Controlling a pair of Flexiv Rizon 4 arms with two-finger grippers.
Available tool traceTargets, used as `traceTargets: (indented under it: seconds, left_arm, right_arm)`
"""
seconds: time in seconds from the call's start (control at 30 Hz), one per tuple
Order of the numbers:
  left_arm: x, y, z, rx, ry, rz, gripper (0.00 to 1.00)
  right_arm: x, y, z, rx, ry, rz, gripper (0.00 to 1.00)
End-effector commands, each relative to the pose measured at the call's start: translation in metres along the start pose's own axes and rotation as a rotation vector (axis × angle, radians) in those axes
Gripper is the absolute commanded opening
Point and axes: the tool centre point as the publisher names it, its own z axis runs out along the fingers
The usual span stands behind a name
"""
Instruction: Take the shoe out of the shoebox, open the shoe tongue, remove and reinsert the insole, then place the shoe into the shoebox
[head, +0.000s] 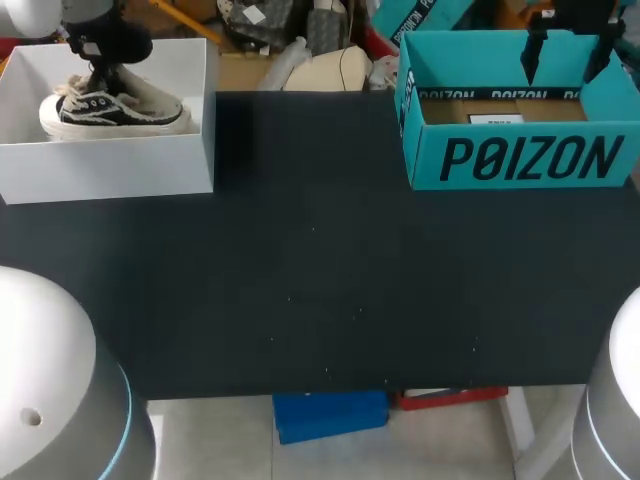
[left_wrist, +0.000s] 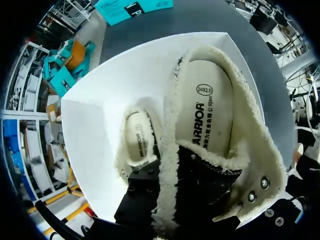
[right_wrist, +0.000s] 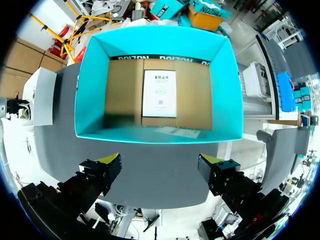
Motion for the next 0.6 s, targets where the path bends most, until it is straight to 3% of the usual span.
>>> traceTargets:
  seconds: [0.03, 0.13, 0.27, 0.37, 0.6]
  left_arm:
    - [0.013, -0.018, -0.088, -0.036, -0.073, -0.007, 0.00]
    - [0.018, -0.041, -0.121, -0.031, -0.120, -0.010, 0.00]
    - [0.033, -0.083, -0.149, -0.007, -0.152, -0.011, 0.00]
    - [0.046, -0.117, -0.158, 0.002, -0.164, 0.002, 0.00]
    - [0.091, -0.229, -0.160, 0.037, -0.127, 0.042, 0.00]
  right_arm:
    - [0.000, 0.000, 0.000, 0.000, 0.000, 0.000, 1.00]
    - [0.000, 0.000, 0.000, 0.000, 0.000, 0.000, 1.00]
    - [0.000, 0.000, 0.000, 0.000, 0.000, 0.000, 1.00]
    - [0.000, 0.000, 0.000, 0.000, 0.000, 0.000, 1.00]
    - [0.000, 0.000, 0.000, 0.000, 0.000, 0.000, 1.00]
